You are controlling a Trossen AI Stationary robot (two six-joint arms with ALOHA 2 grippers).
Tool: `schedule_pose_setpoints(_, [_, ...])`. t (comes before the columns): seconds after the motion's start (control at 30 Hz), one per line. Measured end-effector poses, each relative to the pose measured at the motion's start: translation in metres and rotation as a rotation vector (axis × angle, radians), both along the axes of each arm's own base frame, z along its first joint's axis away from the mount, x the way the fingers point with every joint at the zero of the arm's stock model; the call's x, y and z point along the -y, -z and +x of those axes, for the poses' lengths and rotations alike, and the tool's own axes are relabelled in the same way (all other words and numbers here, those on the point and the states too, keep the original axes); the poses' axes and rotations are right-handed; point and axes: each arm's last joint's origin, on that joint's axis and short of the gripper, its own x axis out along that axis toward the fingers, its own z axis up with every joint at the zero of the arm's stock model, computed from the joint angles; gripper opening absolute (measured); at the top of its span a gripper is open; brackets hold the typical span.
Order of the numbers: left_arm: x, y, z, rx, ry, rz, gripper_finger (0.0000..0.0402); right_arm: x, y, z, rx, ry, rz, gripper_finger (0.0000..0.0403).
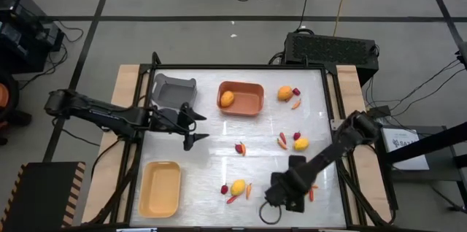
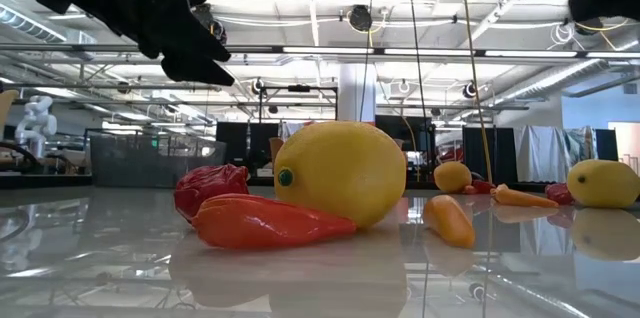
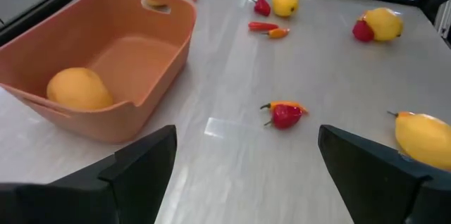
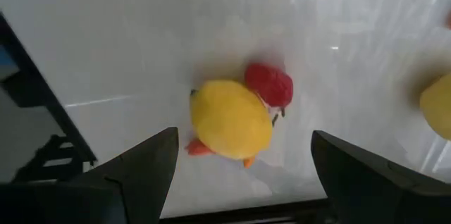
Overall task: Sort produce into baskets
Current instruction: Put the lemon into the orange bin
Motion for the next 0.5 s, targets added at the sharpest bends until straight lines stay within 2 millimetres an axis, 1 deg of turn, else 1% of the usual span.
schedule_pose_setpoints(0.13, [0.0,0.0,0.003,0.016,0.007,0.011,0.0352,-0.012,0.0,-0.01,-0.002,-0.081,0.009,0.0313])
schedule_pose_setpoints(0.27, [0.001,-0.001,0.005,0.025,0.072,0.087,0.0352,-0.022,0.0,-0.018,0.004,-0.325,0.064,0.0313])
schedule_pose_setpoints(0.37, [0.002,-0.002,0.005,0.04,0.14,0.131,0.0352,-0.03,0.001,-0.021,0.037,-0.488,0.109,0.0313])
schedule_pose_setpoints(0.43, [0.003,-0.003,0.005,0.043,0.189,0.154,0.0352,-0.034,0.001,-0.021,0.062,-0.567,0.136,0.0313])
schedule_pose_setpoints(0.5, [0.004,-0.003,0.006,0.047,0.213,0.161,0.0352,-0.036,0.001,-0.023,0.069,-0.597,0.14,0.0313])
